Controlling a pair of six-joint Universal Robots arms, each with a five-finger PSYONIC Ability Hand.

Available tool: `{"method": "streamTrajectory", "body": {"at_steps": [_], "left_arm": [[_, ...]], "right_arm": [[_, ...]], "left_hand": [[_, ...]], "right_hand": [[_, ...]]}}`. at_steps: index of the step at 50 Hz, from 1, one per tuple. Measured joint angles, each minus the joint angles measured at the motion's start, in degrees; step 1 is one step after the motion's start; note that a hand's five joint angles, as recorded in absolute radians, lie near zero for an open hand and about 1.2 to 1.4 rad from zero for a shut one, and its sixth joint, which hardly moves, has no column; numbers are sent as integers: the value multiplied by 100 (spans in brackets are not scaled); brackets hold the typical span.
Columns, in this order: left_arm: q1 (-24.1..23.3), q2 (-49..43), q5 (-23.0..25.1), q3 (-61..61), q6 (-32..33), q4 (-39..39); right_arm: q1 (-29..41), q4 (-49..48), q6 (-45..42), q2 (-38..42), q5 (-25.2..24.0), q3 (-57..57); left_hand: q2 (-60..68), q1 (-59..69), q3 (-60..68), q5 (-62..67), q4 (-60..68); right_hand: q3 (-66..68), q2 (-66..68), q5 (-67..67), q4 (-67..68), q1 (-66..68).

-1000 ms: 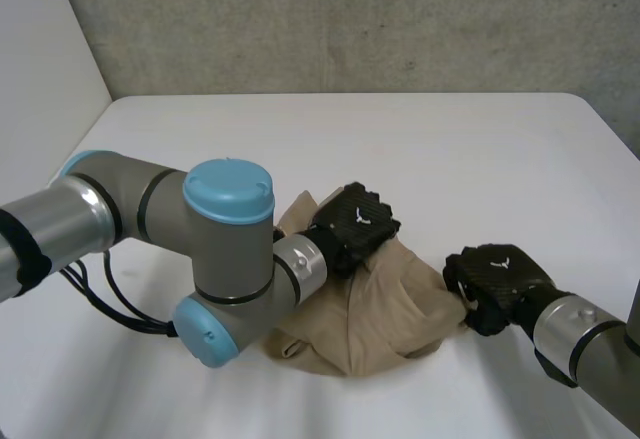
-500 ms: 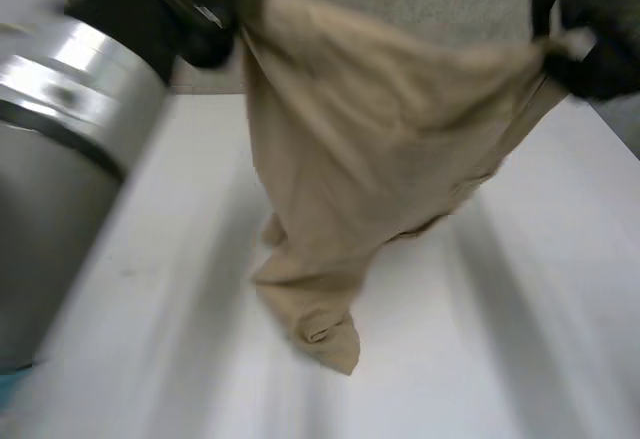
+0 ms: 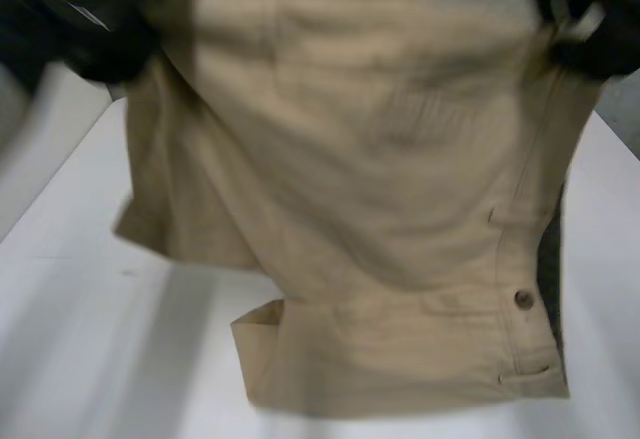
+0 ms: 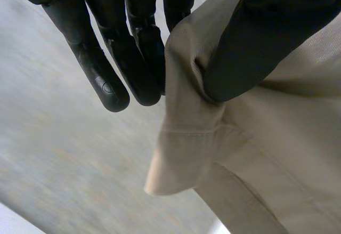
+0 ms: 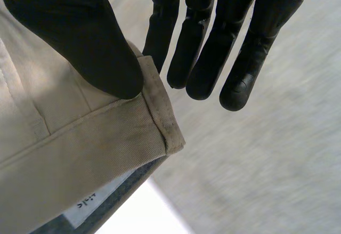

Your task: Fold the shorts.

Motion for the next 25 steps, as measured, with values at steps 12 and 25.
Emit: {"method": "streamTrajectory", "body": {"at_steps": [12,25], "left_arm": [[992,-2752,359,692,-308,368],[1065,-5357,389,3411,-154,2650]], "right_arm": [[603,-653,-264,2257,468,-20],[800,-4361,-545,3936,1662,-825]], "left_hand": [[1,0,0,0,0],[3,0,2,0,1]], "right_hand": [[32,0,14,0,26],[24,-7,14,27,22]]}}
